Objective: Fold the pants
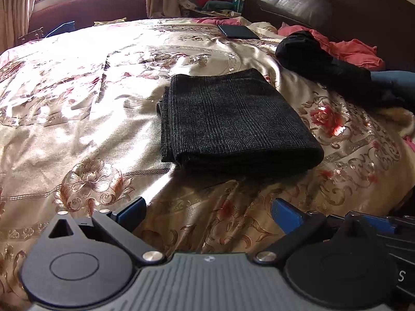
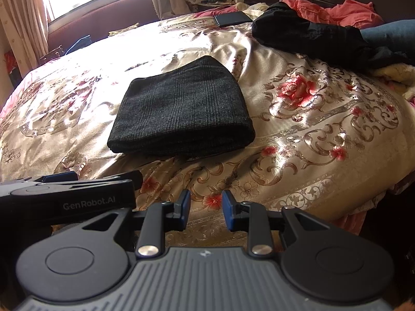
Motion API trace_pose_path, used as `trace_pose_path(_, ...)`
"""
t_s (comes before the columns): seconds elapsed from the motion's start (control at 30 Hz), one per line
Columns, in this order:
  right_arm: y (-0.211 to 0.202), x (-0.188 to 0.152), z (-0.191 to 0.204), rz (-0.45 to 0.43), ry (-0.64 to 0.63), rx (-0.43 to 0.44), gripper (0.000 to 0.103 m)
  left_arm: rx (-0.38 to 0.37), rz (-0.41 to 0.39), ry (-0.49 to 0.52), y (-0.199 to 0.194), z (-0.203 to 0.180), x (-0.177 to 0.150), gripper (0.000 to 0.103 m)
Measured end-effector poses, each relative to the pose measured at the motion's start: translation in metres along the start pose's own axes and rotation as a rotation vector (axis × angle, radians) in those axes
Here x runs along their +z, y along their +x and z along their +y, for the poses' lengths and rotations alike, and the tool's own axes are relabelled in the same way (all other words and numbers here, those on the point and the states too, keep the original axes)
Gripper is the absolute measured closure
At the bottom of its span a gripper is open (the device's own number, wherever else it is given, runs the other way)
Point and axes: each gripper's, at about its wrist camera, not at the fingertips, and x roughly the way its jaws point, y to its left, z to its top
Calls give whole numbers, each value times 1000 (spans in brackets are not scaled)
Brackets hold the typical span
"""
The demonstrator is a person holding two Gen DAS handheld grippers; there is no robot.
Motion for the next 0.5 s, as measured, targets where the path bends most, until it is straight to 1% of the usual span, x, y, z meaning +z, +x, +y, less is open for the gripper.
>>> trace_pose_path(0.5, 2, 3, 1, 2, -11, -2, 75, -8, 9, -28, 3, 3, 1, 0)
